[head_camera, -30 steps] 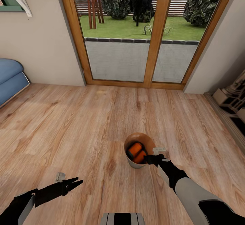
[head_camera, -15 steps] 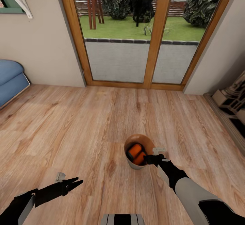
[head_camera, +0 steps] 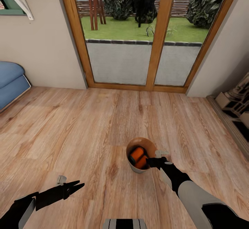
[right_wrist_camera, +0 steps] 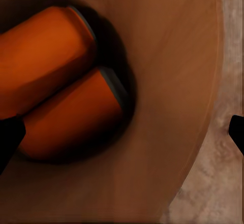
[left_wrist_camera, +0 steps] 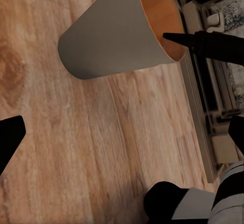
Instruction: Put the three can of soda from the living room inside the tash can in the kitchen.
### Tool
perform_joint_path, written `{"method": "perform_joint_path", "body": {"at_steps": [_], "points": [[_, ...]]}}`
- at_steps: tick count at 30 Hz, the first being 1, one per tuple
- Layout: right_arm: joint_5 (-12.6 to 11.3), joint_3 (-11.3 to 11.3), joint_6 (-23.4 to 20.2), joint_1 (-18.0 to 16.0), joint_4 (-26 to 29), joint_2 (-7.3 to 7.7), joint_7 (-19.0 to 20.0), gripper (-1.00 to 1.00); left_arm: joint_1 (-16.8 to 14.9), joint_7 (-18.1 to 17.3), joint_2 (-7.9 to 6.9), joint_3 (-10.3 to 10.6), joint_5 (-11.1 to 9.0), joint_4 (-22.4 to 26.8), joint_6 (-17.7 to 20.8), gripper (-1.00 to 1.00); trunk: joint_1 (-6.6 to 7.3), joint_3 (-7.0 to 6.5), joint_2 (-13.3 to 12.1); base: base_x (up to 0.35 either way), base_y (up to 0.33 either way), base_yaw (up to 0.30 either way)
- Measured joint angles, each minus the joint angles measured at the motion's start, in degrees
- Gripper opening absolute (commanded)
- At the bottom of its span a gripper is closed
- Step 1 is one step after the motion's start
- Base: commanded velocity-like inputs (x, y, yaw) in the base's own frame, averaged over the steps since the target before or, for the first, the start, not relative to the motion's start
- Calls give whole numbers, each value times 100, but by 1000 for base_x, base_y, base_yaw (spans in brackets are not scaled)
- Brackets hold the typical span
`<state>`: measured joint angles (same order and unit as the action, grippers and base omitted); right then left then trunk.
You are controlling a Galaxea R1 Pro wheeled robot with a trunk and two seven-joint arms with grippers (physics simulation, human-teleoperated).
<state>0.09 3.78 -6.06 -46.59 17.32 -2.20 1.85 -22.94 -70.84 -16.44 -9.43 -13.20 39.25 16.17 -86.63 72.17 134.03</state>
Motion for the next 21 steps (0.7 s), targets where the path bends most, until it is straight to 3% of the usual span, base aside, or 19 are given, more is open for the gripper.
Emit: {"method": "perform_joint_path", "body": {"at_steps": [21], "points": [[0,0,0,0,0,0,0,100,0,0,0,2,1,3,0,100,461,-377,-842,0,0,0]]}}
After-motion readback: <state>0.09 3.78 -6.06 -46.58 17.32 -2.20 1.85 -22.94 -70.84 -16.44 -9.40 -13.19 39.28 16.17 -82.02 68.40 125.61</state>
